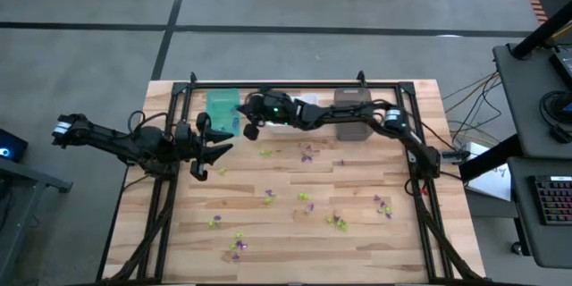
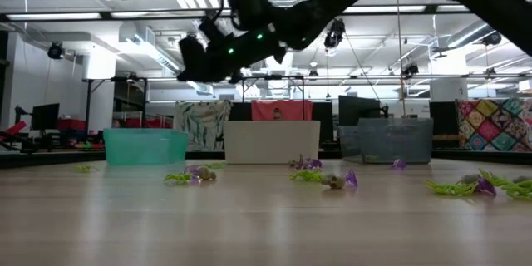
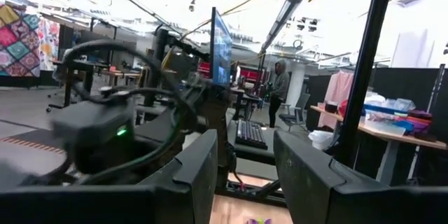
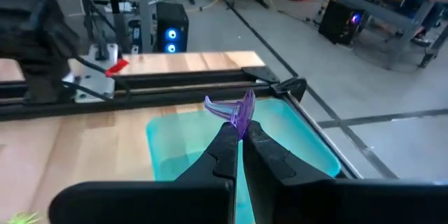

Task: Sort Halloween decoration
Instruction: Put the purple witch hat toy into the light blue bin

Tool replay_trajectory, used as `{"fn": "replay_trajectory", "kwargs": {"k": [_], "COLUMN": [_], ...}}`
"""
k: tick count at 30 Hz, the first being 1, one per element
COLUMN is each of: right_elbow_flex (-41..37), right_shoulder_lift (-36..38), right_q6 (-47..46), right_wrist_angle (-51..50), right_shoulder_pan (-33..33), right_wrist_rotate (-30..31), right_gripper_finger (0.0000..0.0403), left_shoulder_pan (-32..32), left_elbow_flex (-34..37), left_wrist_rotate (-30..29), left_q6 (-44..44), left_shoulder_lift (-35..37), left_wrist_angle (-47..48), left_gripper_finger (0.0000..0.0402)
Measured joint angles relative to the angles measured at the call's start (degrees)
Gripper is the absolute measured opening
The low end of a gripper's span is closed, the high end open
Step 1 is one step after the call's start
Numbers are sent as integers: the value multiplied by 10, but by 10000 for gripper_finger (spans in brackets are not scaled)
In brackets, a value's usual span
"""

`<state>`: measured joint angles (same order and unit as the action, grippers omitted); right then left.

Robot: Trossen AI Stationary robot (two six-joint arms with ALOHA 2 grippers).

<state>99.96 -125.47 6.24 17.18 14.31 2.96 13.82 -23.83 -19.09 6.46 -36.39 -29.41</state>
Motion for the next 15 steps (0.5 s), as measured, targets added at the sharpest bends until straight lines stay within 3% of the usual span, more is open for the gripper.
{"fn": "replay_trajectory", "kwargs": {"k": [8, 15], "right_elbow_flex": [139, 190], "right_shoulder_lift": [-94, -127], "right_q6": [-21, -37], "right_wrist_angle": [-113, -158], "right_shoulder_pan": [0, 0], "right_wrist_rotate": [0, -1], "right_gripper_finger": [12, 58], "left_shoulder_pan": [0, 0], "left_elbow_flex": [0, 0], "left_wrist_rotate": [0, 0], "left_q6": [0, 0], "left_shoulder_lift": [-1, -1], "left_wrist_angle": [3, 4], "left_gripper_finger": [123, 123]}}
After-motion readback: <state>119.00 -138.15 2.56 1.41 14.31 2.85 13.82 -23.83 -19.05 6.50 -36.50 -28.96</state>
